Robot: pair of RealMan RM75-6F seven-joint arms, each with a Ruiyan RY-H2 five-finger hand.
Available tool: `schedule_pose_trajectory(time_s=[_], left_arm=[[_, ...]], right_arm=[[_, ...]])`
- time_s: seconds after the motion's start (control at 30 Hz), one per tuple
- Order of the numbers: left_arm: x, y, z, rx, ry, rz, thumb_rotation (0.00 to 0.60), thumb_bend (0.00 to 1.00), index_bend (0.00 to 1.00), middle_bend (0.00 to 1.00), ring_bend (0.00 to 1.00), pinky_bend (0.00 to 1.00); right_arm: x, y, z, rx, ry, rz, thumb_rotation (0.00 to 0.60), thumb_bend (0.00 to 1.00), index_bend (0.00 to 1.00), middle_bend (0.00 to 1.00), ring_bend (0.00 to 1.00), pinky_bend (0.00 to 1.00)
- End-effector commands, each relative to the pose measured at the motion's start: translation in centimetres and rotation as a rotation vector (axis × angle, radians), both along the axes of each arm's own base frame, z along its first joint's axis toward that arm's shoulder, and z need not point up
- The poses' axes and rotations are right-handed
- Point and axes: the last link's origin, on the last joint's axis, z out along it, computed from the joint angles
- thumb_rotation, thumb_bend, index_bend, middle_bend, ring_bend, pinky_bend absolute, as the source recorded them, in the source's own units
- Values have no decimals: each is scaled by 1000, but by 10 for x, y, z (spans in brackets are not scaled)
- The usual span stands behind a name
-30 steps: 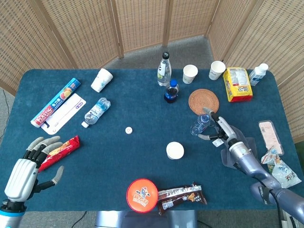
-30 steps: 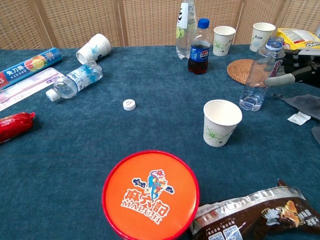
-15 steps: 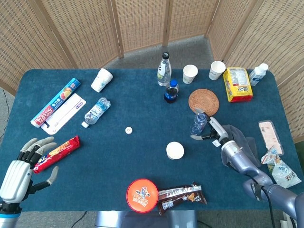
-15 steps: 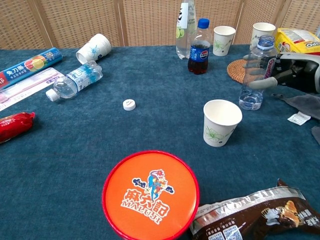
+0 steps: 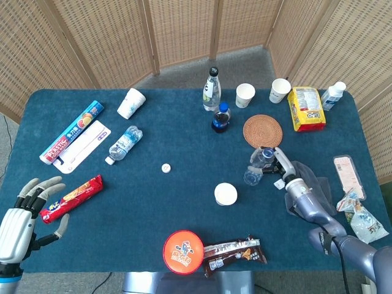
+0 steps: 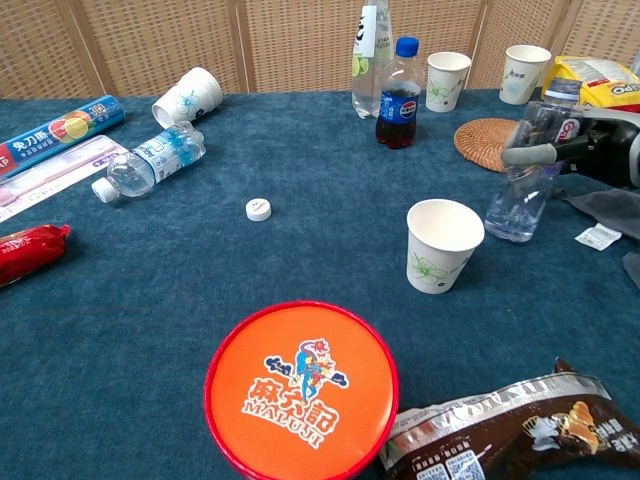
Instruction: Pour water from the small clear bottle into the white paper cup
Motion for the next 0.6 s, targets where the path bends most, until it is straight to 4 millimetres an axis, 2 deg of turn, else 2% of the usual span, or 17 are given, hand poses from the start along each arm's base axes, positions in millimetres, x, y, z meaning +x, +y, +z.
schedule_pose_trajectory(time_s=[0.03, 0.33, 0.6], left_arm=[[1, 1, 0, -2, 2, -1, 465, 473, 202, 190, 185, 82], [3, 4, -1, -5, 11, -8, 461, 472, 202, 191, 184, 82], [5, 9, 0, 0, 19, -17, 464, 473, 202, 192, 185, 81]], right_arm=[[-4, 2, 0, -12, -5, 0, 600, 240, 614, 678, 520, 559], [-2, 1, 10, -67, 9, 41, 600, 234, 647, 696, 539, 558], [8, 7, 31, -145, 70, 142, 600, 234, 658, 709, 547, 558]])
